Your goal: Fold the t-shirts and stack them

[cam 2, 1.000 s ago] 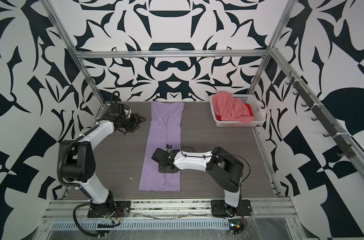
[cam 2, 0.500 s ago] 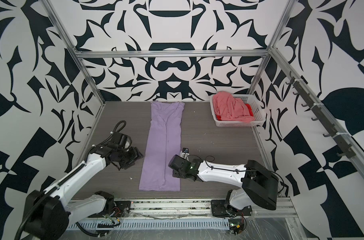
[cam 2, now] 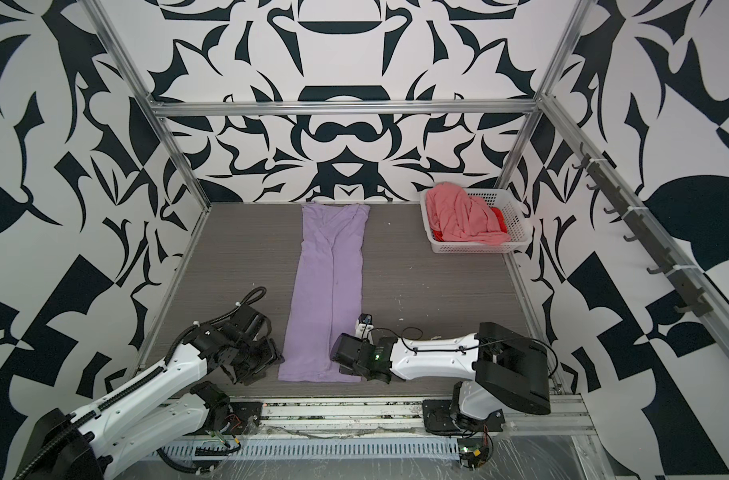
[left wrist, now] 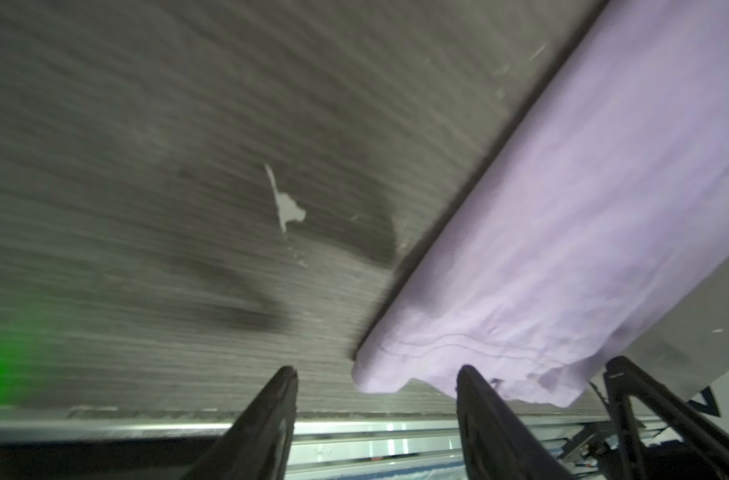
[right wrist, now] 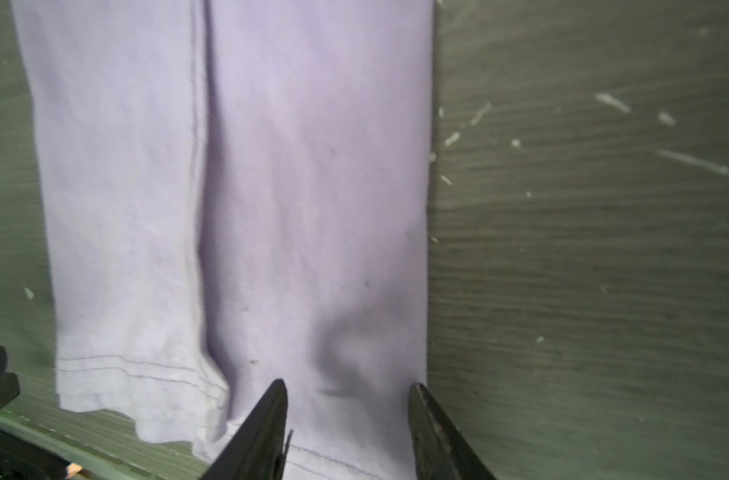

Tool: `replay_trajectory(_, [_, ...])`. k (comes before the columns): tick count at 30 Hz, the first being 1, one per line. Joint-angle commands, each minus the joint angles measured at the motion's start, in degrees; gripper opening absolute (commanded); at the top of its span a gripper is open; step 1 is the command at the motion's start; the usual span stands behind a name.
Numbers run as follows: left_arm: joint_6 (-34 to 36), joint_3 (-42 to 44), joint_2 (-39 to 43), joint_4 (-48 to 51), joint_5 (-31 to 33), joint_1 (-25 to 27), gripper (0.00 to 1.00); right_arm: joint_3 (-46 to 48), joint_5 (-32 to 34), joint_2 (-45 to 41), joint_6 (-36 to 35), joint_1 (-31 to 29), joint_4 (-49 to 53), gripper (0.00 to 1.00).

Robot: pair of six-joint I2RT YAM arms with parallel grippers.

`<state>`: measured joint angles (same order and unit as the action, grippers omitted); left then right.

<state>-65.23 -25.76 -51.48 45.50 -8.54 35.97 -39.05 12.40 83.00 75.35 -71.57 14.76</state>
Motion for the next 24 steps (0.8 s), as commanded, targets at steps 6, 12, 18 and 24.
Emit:
replay_trajectory(6, [-3.4,2.8,0.2,-2.6,-0.3,3.7,0.60,5.9,5.0,-9.8,6.5,-2.1,1.9,0.66])
replay_trajectory(12, [-3.7,3.9,-2.1,-5.3,-0.5,5.1,0.51,11.4,4.0,-14.2,9.6,-3.0,-0.7,0.66])
replay_trajectory(18, [-4.3,4.9,-3.3,-7.3,-0.4,5.9,0.39,12.3,2.5,-11.8,10.6,-5.3,-4.9,0.60])
replay_trajectory(24, [-4.6,5.7,-3.6,-9.1,-0.5,6.0,0.17,13.5,2.1,-8.8,12.1,-6.4,-10.6,0.49])
